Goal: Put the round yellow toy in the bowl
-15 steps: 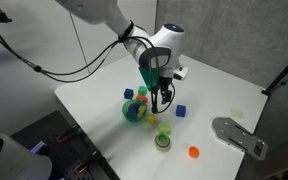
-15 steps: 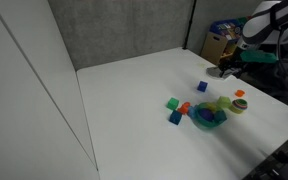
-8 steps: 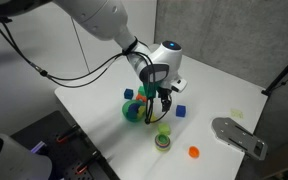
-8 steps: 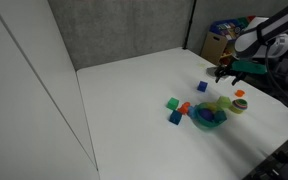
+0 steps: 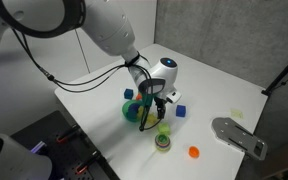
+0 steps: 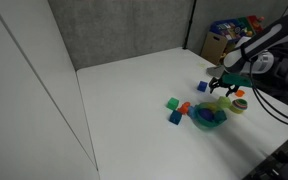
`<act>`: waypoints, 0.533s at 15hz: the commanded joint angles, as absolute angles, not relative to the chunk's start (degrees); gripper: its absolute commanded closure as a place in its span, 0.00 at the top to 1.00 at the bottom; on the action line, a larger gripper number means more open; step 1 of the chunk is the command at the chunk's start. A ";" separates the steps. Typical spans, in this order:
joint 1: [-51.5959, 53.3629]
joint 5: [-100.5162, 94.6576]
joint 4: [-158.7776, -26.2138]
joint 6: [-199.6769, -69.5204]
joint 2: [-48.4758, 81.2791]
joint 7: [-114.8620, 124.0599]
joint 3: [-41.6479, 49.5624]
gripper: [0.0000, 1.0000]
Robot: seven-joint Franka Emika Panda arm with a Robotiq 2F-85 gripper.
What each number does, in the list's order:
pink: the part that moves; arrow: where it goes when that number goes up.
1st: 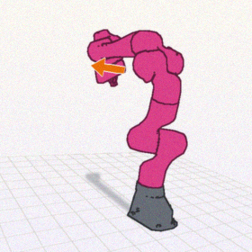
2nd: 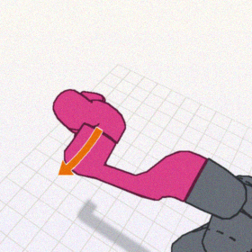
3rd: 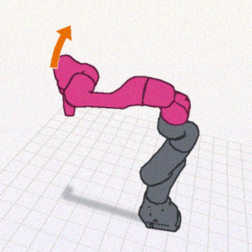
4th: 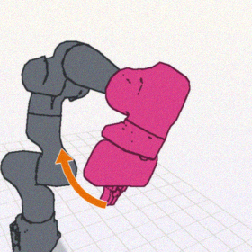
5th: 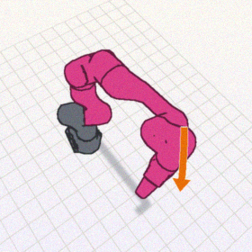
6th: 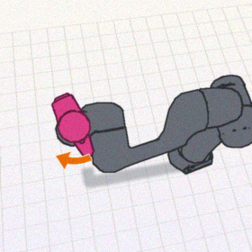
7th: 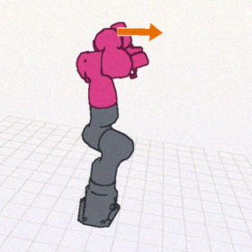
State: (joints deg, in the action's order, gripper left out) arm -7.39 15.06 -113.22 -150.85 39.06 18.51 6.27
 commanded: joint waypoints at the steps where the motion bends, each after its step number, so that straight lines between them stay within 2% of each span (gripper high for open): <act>1: -7.62 16.95 -110.36 -150.86 42.30 19.78 5.47 1.00; 4: -8.65 18.89 -109.29 -150.72 43.96 18.90 4.05 1.00; 5: -8.79 19.43 -108.95 -150.51 44.38 18.88 3.79 0.92; 6: -8.90 19.91 -108.65 -150.41 44.73 18.78 3.53 0.73; 8: -8.78 20.56 -108.24 -149.93 45.27 19.10 3.44 0.56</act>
State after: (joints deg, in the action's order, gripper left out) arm -7.82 19.00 -110.31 -150.89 44.02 18.96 4.42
